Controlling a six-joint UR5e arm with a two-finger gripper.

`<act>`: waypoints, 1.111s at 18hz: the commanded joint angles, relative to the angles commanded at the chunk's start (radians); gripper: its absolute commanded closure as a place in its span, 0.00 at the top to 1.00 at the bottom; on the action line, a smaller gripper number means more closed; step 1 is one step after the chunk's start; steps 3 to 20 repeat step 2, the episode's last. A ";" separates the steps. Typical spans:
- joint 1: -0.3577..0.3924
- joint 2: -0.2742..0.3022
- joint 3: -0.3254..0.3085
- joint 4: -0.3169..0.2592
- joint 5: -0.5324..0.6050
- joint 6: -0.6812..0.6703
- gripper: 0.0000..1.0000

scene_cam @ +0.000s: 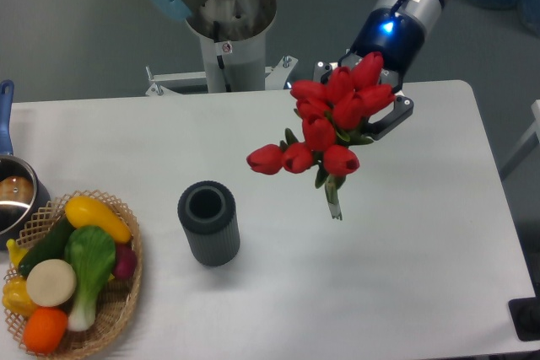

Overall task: Pick up the flowers from the vase
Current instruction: 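Carry the tulip bunch up and away from the vase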

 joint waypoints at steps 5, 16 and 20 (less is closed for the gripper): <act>0.002 -0.003 -0.002 -0.002 0.000 -0.002 0.20; 0.002 -0.003 -0.002 -0.002 0.000 -0.002 0.20; 0.002 -0.003 -0.002 -0.002 0.000 -0.002 0.20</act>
